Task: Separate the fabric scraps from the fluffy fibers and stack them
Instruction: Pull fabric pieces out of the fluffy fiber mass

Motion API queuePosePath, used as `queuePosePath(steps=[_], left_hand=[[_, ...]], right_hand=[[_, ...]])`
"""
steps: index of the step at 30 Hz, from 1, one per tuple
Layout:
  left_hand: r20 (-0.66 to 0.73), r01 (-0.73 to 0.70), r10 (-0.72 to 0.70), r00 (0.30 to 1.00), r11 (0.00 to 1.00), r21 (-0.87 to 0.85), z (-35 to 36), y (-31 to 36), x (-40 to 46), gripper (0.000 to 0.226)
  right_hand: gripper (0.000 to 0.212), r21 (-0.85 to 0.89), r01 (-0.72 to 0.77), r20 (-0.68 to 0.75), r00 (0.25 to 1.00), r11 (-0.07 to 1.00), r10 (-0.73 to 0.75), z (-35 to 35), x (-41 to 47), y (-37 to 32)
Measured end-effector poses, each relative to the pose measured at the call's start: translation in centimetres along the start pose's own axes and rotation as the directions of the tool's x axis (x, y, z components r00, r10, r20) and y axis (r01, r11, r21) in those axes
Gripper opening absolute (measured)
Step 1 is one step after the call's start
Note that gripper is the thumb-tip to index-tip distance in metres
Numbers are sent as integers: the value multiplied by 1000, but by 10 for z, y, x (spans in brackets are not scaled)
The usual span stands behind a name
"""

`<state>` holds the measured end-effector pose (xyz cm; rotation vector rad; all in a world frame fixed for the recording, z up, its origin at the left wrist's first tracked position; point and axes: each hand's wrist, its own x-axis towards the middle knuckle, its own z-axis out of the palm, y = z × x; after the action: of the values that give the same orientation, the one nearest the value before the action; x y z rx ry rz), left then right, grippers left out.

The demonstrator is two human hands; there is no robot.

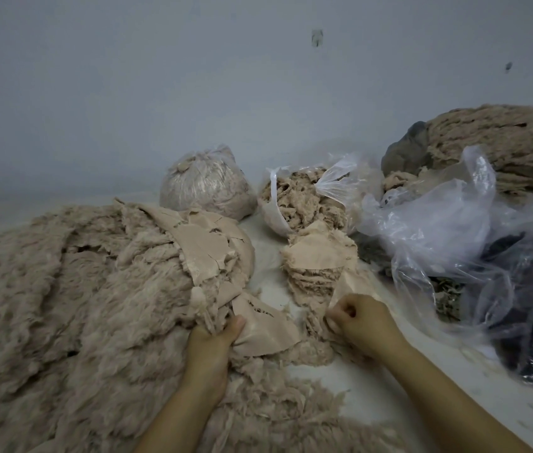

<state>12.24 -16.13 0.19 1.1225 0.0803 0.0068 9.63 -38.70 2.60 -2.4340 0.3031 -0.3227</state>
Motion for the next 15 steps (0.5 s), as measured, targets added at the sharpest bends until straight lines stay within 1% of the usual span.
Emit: queuePosePath(steps=[2, 4, 5, 6, 7, 8, 9, 10, 11, 12, 13, 14, 15], left_hand=[[13, 8, -9, 1000, 1000, 1, 0, -1, -1, 20], [45, 30, -29, 999, 999, -28, 1, -1, -1, 23], [58, 44, -40, 997, 998, -55, 1, 0, -1, 25], [76, 63, -57, 996, 994, -90, 2, 2, -2, 27], [102, 94, -81, 991, 987, -134, 3, 4, -3, 28], [140, 129, -104, 985, 975, -179, 4, 6, -3, 30], [186, 158, -118, 975, 963, -219, 4, 9, -4, 32], [226, 175, -121, 967, 956, -237, 4, 10, -4, 34], [252, 184, -123, 960, 954, -237, 4, 12, -4, 35], [269, 188, -126, 955, 958, -216, 4, 12, -5, 37], [280, 194, -138, 950, 964, -182, 4, 12, -6, 38], [289, 204, -159, 944, 970, -132, 4, 11, -7, 39], [297, 226, -194, 935, 971, -76, 4, 10, -10, 40]], right_hand=[[22, 98, 27, -62, 998, 995, -21, -2, 3, -8], [22, 115, 62, -88, 995, 991, -52, -2, 2, -18], [23, 96, 72, -80, 995, 993, -64, -1, 0, -25], [27, 120, 69, -49, 997, 990, -64, 2, -2, -31], [34, 226, 23, 31, 999, 974, -31, 6, -5, -36], [42, 381, -99, 181, 983, 919, 31, 10, -9, -42], [53, 470, -272, 381, 921, 839, 86, 14, -15, -50], [63, 478, -416, 561, 822, 773, 95, 19, -22, -57], [69, 461, -494, 672, 737, 737, 74, 25, -28, -62], [70, 477, -538, 713, 700, 695, 52, 31, -30, -66], [64, 545, -559, 699, 715, 625, 29, 37, -32, -70], [52, 657, -556, 643, 766, 510, 5, 42, -30, -73], [41, 763, -533, 570, 821, 366, 6, 46, -29, -76]])
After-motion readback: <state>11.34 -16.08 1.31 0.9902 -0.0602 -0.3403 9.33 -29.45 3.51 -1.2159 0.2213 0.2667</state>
